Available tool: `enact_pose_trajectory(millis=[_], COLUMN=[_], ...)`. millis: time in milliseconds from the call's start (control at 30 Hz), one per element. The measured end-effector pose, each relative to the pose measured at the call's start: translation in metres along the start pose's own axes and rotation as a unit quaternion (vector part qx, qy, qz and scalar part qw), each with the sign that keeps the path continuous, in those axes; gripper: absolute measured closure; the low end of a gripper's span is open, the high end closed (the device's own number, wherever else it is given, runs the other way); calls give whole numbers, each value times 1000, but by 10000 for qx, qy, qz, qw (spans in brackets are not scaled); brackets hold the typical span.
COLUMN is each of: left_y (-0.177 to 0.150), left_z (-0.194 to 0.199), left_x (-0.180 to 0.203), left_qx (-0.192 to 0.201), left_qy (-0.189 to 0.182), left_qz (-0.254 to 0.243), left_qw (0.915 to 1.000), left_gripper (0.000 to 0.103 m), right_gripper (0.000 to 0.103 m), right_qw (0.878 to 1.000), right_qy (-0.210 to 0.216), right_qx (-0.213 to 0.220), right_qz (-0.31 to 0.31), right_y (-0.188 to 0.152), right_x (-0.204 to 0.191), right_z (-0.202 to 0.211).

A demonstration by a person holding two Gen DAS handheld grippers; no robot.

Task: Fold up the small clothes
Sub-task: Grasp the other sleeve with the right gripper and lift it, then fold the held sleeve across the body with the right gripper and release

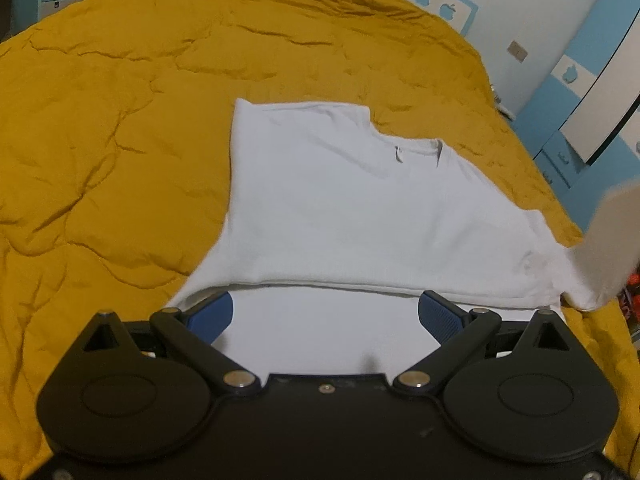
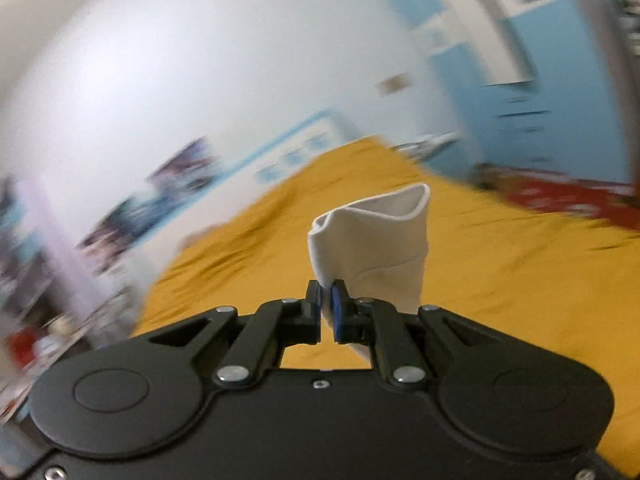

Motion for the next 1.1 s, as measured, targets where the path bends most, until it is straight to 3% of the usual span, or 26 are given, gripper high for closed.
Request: enact_pose_trajectory(millis=[133, 233, 333, 400, 467, 533, 667, 833, 933, 1100], left_y=[0, -1, -2, -1, 2, 7, 19, 35, 43, 46], left_z=[10, 16, 21, 23, 24, 26, 20, -12, -37, -75], left_x=[-10, -19, -30, -34, -37, -38, -33, -16, -16, -23], left_qx=[64, 110, 127, 139, 171, 236, 365, 304, 212, -179], left_qy=[-126, -175, -157, -126, -104, -137, -360, -960, -1000, -804], left_qz=[77, 171, 297, 376, 433, 472, 716, 1228, 1605, 1965], left_qw=[9999, 9996, 9994, 9991, 9989, 9985, 9961, 9873, 9817, 9770], left_gripper=[0, 0, 0, 0, 0, 0, 0, 0, 0, 9], right_gripper=[97, 97, 93, 79, 76, 76, 75, 70, 66, 66], right_qw=[9940, 9821, 9692, 9557, 9516, 9492, 9568, 9705, 9734, 9738], right_qy=[929, 1435, 1622, 1717, 1522, 1561, 1356, 488, -99, -432], right_qx=[-519, -1144, -1733, -2262, -2529, -2644, -2448, -2197, -2165, -2150], right_qz=[265, 417, 658, 774, 850, 688, 786, 868, 741, 603], right_y=[-57, -125, -198, -243, -272, -276, -240, -196, -180, -179], right_x=[-106, -171, -211, -225, -230, -224, -185, -79, -23, 30], right_z=[-33, -61, -92, -112, -121, -119, -107, -76, -60, -38])
Point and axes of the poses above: each gripper's, at about its wrist camera, not at the fingertips, and z roughly against the way its jaws point, x to its right, y to its top, the point moved 8 cm from there along -z, roughly the way its jaws point, and after that the axes turned 1 degree about z, right-handed, at the moved point
